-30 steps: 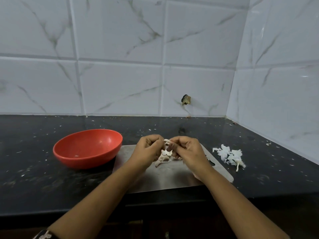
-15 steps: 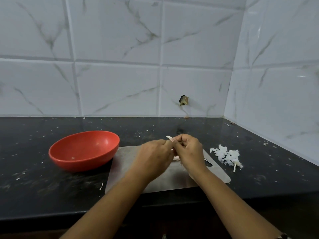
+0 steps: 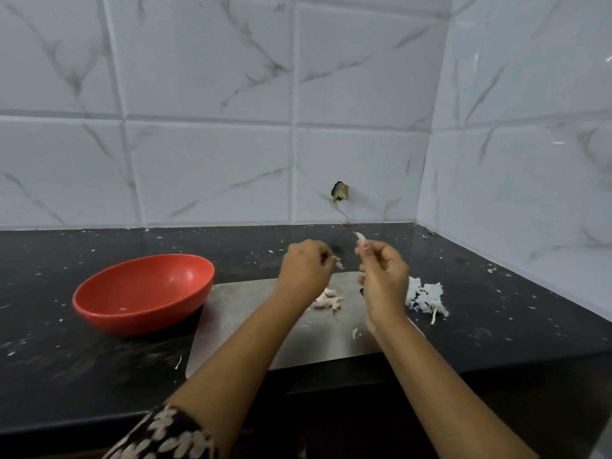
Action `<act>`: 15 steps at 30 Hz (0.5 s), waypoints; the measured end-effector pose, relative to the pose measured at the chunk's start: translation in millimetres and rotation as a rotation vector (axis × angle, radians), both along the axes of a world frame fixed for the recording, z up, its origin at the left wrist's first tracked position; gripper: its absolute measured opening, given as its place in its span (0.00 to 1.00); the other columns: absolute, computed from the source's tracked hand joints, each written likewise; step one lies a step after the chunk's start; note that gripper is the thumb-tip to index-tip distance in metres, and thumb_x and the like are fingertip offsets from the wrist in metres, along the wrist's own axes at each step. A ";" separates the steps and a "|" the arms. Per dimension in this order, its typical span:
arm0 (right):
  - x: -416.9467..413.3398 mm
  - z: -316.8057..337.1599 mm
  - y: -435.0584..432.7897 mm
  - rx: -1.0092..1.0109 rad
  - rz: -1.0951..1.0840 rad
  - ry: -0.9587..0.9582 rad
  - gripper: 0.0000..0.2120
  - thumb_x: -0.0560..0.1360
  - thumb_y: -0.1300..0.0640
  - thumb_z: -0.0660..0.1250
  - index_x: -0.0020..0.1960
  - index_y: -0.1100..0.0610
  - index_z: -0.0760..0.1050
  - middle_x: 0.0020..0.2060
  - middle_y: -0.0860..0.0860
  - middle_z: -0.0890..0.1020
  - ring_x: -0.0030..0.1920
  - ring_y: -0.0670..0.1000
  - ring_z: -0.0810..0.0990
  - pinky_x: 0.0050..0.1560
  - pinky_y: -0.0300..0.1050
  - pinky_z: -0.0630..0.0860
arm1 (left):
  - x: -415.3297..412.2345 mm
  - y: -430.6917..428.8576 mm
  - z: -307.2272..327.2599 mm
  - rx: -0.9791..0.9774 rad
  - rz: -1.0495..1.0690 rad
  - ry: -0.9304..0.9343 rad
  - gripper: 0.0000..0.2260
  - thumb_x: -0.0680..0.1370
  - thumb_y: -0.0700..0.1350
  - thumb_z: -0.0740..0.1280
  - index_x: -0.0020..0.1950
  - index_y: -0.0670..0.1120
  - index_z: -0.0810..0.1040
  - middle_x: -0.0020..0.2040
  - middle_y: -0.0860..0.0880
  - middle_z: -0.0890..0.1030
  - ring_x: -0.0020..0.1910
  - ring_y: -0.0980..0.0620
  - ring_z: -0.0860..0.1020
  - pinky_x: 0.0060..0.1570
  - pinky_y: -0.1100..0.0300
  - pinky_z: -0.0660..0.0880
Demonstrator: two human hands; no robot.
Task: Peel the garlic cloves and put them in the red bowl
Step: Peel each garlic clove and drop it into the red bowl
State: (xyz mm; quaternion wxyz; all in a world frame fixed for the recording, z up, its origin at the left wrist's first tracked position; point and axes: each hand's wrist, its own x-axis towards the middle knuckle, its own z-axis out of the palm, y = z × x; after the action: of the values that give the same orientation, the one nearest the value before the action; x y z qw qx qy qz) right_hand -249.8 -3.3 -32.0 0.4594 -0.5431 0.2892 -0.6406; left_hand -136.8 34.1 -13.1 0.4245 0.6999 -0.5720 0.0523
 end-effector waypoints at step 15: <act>-49.5 -7.7 -26.6 0.180 -0.030 0.096 0.07 0.77 0.60 0.68 0.40 0.57 0.80 0.28 0.51 0.74 0.27 0.45 0.67 0.28 0.38 0.67 | -36.0 -49.4 0.0 0.142 -0.109 -0.002 0.08 0.71 0.51 0.75 0.41 0.47 0.81 0.43 0.51 0.83 0.45 0.53 0.80 0.49 0.51 0.79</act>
State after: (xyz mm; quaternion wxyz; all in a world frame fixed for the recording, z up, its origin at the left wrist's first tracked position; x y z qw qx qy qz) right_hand -299.3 -29.9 -39.6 0.4824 -0.5254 0.3751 -0.5921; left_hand -172.8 -15.3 -13.1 0.3753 0.6961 -0.6120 -0.0110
